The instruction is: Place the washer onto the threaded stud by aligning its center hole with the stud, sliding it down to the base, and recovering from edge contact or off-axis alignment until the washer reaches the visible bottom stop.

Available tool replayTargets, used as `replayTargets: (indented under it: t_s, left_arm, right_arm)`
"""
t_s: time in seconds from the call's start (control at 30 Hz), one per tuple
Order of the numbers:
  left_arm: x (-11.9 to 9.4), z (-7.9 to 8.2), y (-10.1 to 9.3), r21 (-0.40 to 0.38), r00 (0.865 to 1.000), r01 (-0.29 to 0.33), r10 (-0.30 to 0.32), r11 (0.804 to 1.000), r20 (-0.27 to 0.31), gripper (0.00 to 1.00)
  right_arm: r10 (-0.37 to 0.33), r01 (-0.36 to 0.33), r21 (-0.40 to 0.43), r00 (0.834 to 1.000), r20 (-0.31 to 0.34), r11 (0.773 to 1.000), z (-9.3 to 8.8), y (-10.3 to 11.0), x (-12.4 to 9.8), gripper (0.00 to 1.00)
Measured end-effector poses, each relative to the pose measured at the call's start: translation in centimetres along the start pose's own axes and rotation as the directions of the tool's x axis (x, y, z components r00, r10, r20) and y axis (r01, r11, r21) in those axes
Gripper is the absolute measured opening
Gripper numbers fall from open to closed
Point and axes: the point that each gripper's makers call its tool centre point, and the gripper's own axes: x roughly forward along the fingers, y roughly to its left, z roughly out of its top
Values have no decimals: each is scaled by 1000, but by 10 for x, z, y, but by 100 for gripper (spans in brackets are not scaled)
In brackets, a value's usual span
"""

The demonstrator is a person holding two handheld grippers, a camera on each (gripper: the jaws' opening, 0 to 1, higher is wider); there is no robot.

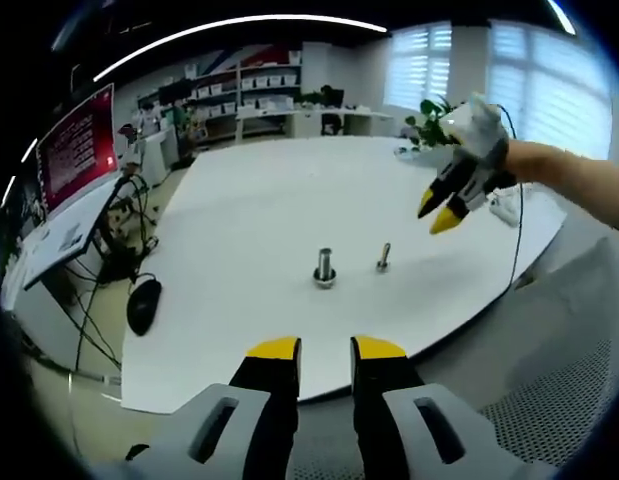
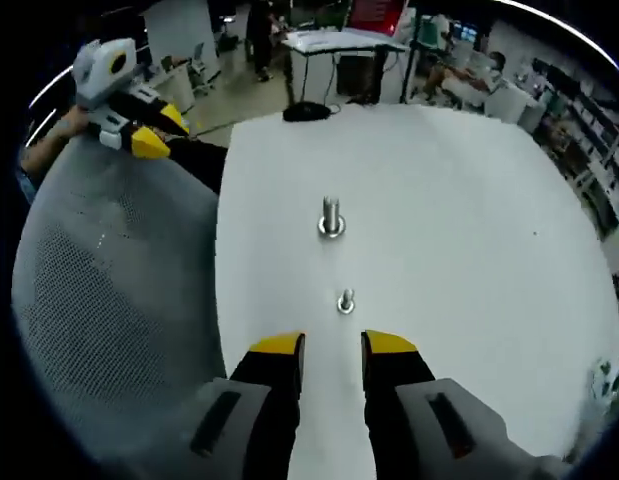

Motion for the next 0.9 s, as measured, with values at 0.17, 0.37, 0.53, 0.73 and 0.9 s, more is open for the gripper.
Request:
replayTargets:
  t_s: [0.17,0.37,0.53,0.73,0.9]
  left_arm:
    - [-1,3,-3,11,1000,14,-14,1000,17,16]
    - [-2,6,-13,42,997,74,-75,996,33,15]
    - [-5,10,-22,77,990,126,-131,989,61,15]
    - [-7,17,-27,103,981,157,-167,982,100,9]
    - [-8,19,-29,108,978,166,-178,980,110,9]
  right_arm:
    - [-69,36,185,982,173,982,-10,16,-62,25]
    - [-176,31,417,933,313,909,-31,50,-105,25]
    - [-279,33,529,876,393,848,-41,83,-122,25]
    - [-425,164,582,836,346,796,-63,97,-120,25]
    - [-419,156,598,846,330,786,-55,106,-101,25]
